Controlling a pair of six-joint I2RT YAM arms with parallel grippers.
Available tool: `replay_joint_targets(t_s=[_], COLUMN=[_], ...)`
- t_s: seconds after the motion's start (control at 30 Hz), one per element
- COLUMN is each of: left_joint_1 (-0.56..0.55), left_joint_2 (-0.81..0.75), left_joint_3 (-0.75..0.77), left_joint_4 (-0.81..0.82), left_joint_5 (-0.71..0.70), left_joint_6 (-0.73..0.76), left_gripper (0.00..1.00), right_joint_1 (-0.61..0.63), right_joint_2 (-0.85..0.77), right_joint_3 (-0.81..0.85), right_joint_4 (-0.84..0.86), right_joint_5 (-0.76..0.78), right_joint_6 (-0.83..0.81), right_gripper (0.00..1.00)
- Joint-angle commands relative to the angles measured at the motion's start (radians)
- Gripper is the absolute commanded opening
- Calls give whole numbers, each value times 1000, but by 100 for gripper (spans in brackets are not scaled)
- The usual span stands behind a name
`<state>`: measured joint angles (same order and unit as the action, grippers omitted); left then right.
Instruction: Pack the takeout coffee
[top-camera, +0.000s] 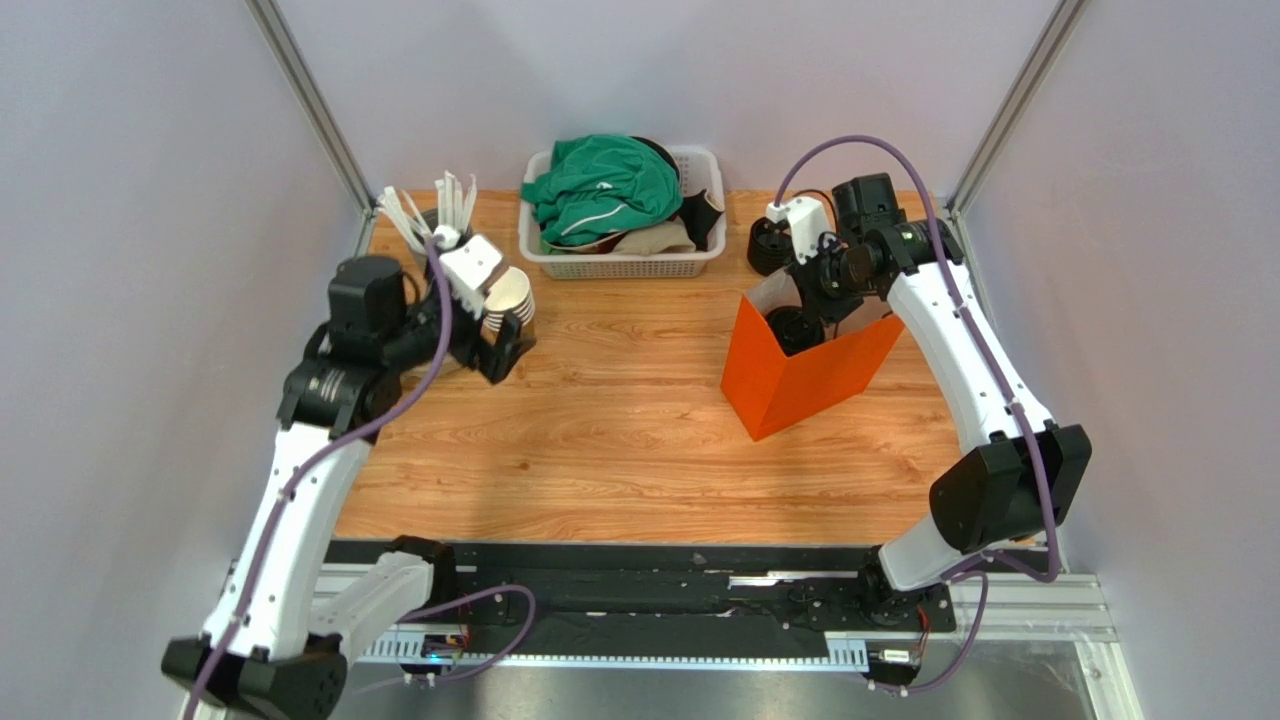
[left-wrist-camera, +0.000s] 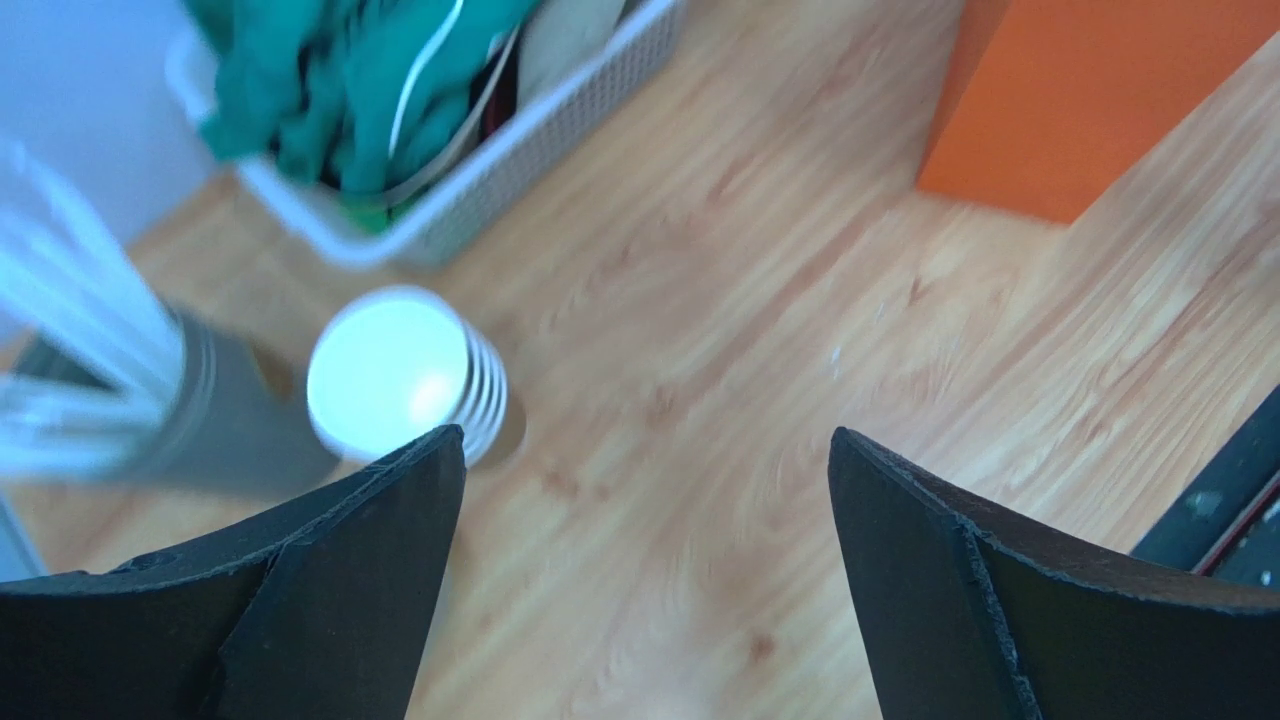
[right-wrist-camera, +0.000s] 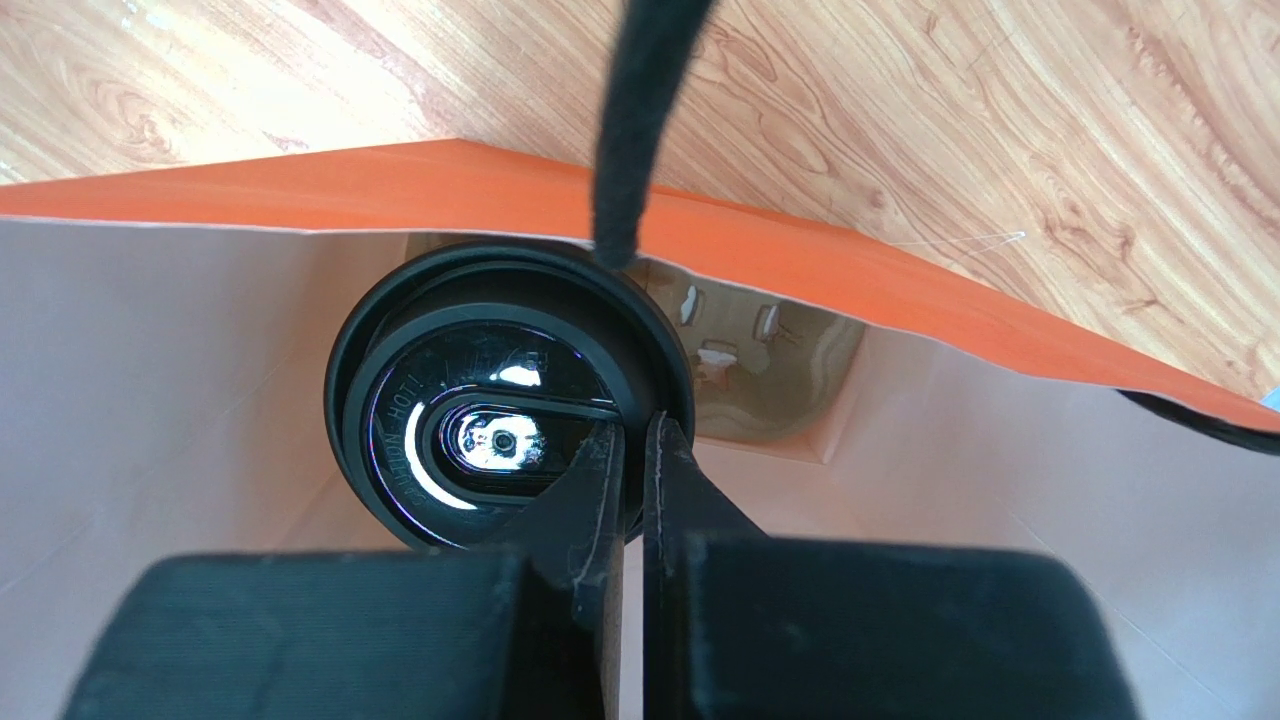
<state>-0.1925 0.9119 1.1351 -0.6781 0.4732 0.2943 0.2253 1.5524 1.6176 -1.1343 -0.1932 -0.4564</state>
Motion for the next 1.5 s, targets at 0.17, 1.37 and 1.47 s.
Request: replay_joint_targets(t_s=[0.17, 1.37, 1.47], left_joint_1=[-315, -570, -573], left_joint_2=[361, 1047, 1059], left_joint_3=[281, 867, 867], left_joint_4=[250, 183, 184], left_joint_5=[-74, 59, 54], left_joint_6=[-136, -225, -227], left_gripper=[99, 95, 89], right_joint_1=[-27, -37, -34], right_joint_2=[-81, -157, -134], right_joint_3=[-33, -122, -117], right_joint_4=[96, 64, 64], right_joint_5=[-14, -35, -37], right_joint_6=[51, 62, 77], right_gripper=[0, 0, 0])
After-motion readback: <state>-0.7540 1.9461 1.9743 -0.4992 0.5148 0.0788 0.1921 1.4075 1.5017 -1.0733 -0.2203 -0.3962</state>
